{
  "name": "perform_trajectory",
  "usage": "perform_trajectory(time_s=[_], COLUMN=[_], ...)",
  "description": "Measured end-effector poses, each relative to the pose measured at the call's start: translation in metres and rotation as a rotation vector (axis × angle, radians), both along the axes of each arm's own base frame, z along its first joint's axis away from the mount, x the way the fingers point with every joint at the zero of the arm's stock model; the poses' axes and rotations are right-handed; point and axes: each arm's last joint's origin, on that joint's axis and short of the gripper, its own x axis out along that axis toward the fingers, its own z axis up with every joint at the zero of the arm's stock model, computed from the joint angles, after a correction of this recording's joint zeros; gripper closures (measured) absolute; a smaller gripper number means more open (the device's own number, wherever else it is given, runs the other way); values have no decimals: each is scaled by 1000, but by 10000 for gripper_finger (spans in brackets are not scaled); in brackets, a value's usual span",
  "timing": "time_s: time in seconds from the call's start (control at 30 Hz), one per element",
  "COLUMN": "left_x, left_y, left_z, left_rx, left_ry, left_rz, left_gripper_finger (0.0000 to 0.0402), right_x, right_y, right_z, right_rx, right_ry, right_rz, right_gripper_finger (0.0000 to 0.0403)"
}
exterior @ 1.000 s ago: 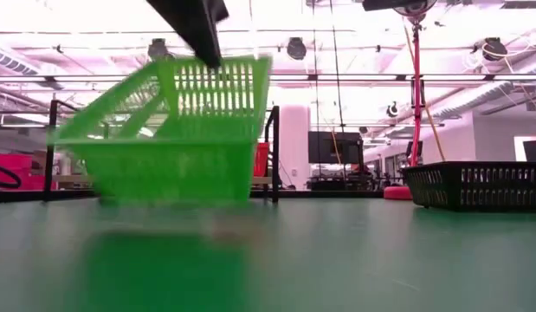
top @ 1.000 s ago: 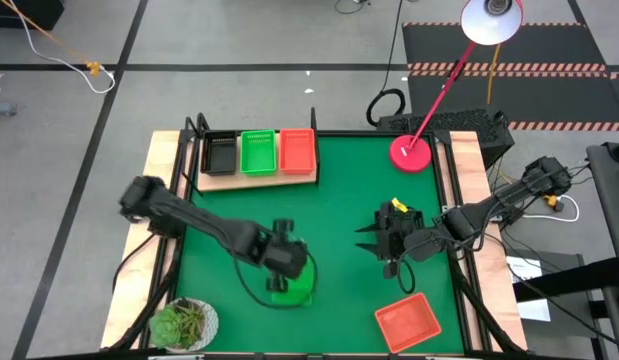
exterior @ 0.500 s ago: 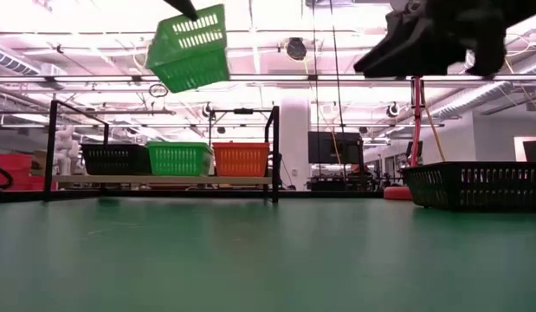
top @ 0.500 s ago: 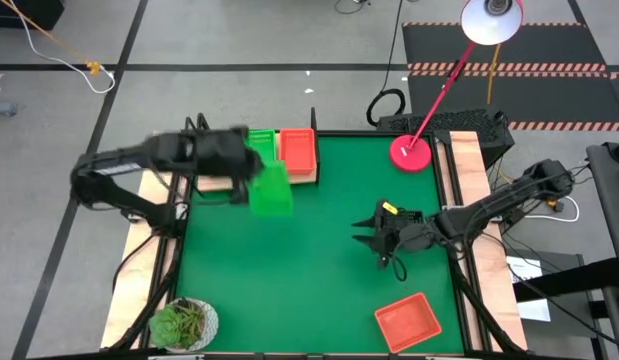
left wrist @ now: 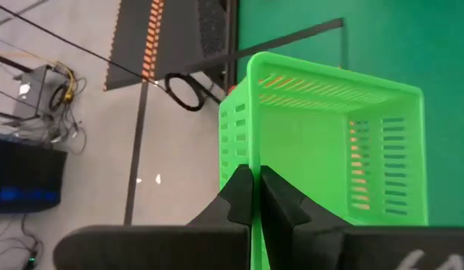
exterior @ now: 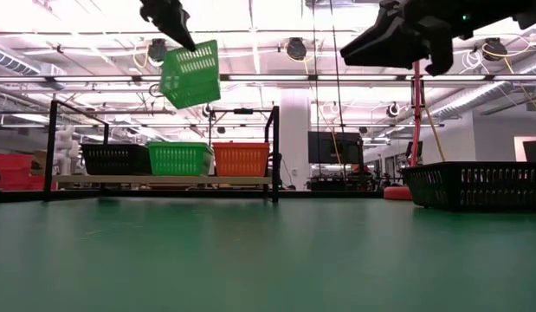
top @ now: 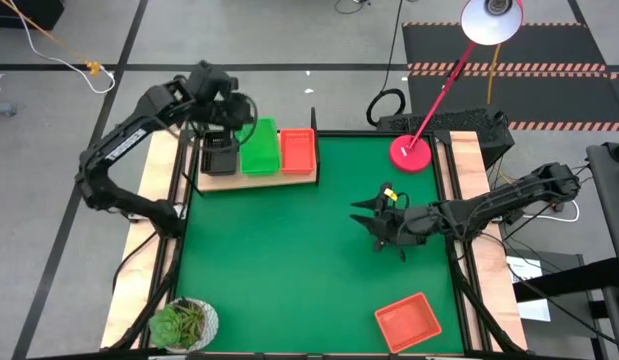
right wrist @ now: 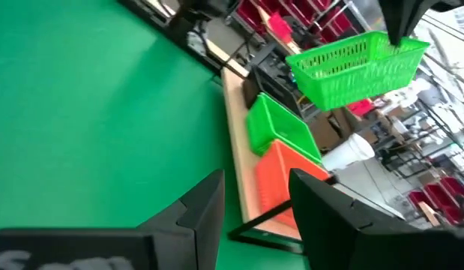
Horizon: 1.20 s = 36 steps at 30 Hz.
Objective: Stack baskets on shelf by color
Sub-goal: Stack the green bin on top of the green bin on the shelf
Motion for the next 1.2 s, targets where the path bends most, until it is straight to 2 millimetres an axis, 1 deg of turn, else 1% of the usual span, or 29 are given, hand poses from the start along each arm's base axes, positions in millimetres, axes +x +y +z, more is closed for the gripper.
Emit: perform_trajectory(time_s=[0.1,0.23,0.37,0.53,0.7,0.8,0.93,1.03,1.2], left_x=[6,13,14,17,19,18,17,18,18], left_y=[20,47,70,92,103,108,115,118,118], left_z=[-2,-15,-36,-57,-68,-72,-79,-82,-82], left_rx=[-6,-40,-130,-239,-273,-300,-321,-326,-325], left_ry=[40,141,227,230,240,228,236,243,241], left_rz=[-1,-20,-32,-31,-31,-30,-13,-14,-23], left_gripper_finger=[395,394,392,396,389,396,393,388,395], right_x=[-3,-7,-10,-11,-11,-11,-11,-11,-11], right_y=[-5,-8,-9,-8,-6,-6,-6,-6,-6], right_z=[4,5,4,4,4,4,4,4,3], right_rx=[1,23,37,48,75,76,77,82,82], right_ry=[-10,5,23,22,30,31,31,29,30], right_rz=[-19,-31,-37,-29,31,35,35,34,34], right_gripper_finger=[259,259,259,259,259,259,259,259,259])
